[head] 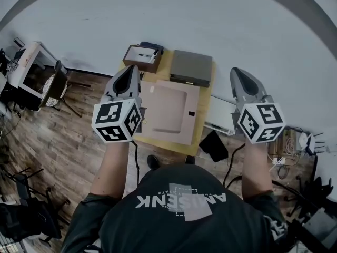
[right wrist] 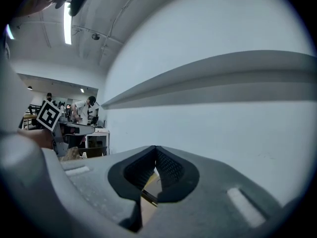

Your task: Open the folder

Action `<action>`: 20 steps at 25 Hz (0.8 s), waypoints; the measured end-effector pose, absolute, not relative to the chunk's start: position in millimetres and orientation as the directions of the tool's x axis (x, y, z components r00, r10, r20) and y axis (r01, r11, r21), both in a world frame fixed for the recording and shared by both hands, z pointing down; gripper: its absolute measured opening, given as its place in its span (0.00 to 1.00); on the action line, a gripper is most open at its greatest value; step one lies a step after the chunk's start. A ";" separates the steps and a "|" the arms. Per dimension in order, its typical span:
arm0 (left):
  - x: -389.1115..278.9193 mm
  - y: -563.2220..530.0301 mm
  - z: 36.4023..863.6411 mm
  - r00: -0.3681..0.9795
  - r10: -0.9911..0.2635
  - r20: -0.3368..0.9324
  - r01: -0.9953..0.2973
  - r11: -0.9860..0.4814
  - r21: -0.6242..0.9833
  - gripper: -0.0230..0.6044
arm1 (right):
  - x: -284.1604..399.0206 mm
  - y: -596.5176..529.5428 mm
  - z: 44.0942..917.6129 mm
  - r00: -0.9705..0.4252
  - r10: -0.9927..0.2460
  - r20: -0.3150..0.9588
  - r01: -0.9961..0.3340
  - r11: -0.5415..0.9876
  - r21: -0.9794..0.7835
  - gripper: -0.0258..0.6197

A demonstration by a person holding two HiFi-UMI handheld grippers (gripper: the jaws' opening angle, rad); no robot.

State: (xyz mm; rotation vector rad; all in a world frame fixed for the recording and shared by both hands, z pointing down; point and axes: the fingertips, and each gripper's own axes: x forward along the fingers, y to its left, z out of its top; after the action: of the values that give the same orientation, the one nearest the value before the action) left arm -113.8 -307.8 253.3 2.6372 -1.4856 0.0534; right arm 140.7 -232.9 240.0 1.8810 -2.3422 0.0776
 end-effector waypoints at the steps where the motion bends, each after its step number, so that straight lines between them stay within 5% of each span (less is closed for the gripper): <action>1: -113.7 -307.5 254.5 0.526 -0.847 0.085 -0.850 -0.519 0.086 0.04 | 140.9 -233.4 240.7 -0.205 -0.969 0.141 -0.976 0.213 0.048 0.05; 20: -111.5 -305.3 256.5 0.546 -0.832 0.095 -0.837 -0.547 0.015 0.04 | 135.4 -242.5 248.4 -0.218 -0.964 0.150 -0.974 0.224 0.028 0.05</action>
State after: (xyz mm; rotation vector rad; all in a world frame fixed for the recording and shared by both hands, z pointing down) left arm -111.5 -305.3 256.5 2.7100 -1.4649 0.1173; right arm 135.4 -242.5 248.4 1.8730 -2.3486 0.1078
